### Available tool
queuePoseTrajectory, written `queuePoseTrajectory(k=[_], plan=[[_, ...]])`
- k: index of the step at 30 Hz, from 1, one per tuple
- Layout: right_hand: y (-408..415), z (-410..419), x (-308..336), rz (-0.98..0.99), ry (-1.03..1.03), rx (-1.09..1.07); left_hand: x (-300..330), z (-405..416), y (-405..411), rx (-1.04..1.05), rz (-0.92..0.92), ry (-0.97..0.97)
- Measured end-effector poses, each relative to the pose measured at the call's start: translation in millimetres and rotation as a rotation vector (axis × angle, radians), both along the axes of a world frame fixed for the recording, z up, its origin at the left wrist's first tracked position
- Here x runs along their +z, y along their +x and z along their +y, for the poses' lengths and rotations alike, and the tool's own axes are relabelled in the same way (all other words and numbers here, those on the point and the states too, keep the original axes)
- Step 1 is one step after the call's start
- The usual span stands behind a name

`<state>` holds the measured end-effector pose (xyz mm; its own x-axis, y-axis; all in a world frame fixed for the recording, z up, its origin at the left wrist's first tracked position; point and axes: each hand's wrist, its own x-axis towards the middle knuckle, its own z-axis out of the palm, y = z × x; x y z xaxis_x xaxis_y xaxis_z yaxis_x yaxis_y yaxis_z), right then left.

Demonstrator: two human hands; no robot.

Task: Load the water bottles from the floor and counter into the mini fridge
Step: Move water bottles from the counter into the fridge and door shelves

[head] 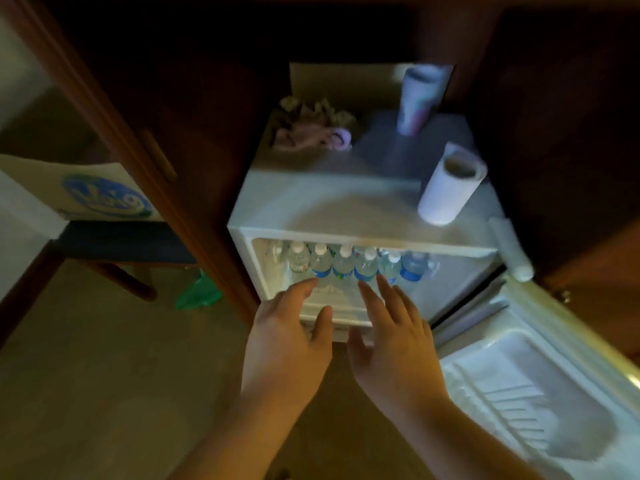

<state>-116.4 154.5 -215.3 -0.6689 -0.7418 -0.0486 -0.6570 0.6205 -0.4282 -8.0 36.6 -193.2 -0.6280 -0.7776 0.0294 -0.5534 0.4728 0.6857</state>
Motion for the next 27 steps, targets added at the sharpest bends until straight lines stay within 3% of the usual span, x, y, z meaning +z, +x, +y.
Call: queuePoseTrajectory(k=[8, 15, 19, 27], plan=[[-1.4, 31.3, 204.4, 0.205, -0.508, -0.103, 218.8, 19.2, -4.5, 0.031, 0.331, -0.237], [-35.6, 38.1, 352.5, 0.298, -0.674, -0.135, 352.3, 11.4, -26.7, -0.008, 0.51, -0.245], [-70.2, 30.5, 408.3, 0.241, -0.623, -0.196, 400.1, -2.3, -59.4, -0.036, 0.549, -0.156], [-162.4, -23.7, 471.8, 0.152, -0.255, -0.401, 476.7, -46.0, -163.0, -0.194, 0.472, -0.151]])
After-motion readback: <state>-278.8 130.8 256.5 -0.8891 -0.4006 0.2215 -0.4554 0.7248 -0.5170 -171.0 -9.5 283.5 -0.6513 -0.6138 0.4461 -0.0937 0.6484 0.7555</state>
